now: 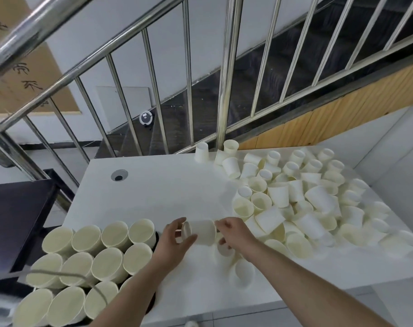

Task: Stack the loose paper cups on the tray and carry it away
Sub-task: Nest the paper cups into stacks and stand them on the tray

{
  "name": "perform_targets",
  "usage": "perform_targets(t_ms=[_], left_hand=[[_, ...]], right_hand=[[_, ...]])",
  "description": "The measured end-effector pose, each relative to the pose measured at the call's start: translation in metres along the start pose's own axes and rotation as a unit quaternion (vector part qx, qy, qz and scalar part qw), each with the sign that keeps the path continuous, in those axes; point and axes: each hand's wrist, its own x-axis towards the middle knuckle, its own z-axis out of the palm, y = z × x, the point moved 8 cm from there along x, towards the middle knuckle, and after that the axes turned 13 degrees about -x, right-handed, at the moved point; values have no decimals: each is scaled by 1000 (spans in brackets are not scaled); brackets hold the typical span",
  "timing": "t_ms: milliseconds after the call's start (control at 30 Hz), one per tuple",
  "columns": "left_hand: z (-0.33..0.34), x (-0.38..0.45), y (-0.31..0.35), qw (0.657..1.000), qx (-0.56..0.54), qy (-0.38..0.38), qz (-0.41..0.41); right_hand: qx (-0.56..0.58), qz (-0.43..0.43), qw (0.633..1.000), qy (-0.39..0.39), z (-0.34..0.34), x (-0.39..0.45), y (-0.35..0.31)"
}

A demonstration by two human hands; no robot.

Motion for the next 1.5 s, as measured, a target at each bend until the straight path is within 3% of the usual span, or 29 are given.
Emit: perform_targets(t_ms=[67, 167, 267, 400, 500, 600, 700, 1033, 1333, 1500], left_hand=[[6, -3, -3, 998, -52, -12, -16], [15, -3, -10, 997, -61, -30, -29], [23, -1, -12, 998, 15, -58, -22], [37, 1, -3, 990, 99, -89, 45], [44, 3, -4, 983, 140, -92, 70], [39, 6, -10, 979, 177, -82, 61], [33, 11, -13, 967, 239, -78, 34], [23, 29, -24, 951, 295, -90, 5], [16, 46, -37, 954, 283, -95, -20], [18, 53, -38, 951, 290, -100, -29]], right_hand=[[69, -7, 998, -11, -1, -2, -8], [66, -47, 997, 2, -6, -4, -18], [-64, -138, 988, 3, -6, -9, -27], [-264, -264, 927, -41, 14, -23, -36], [-293, -292, 909, -56, 21, -27, -34], [-257, -265, 929, -12, 11, -19, -29], [-292, -229, 928, 21, -1, -8, -25], [-510, -165, 842, -56, 39, 46, -18], [-556, -149, 813, -82, 67, 80, -9], [-547, -157, 817, -86, 64, 87, -11]])
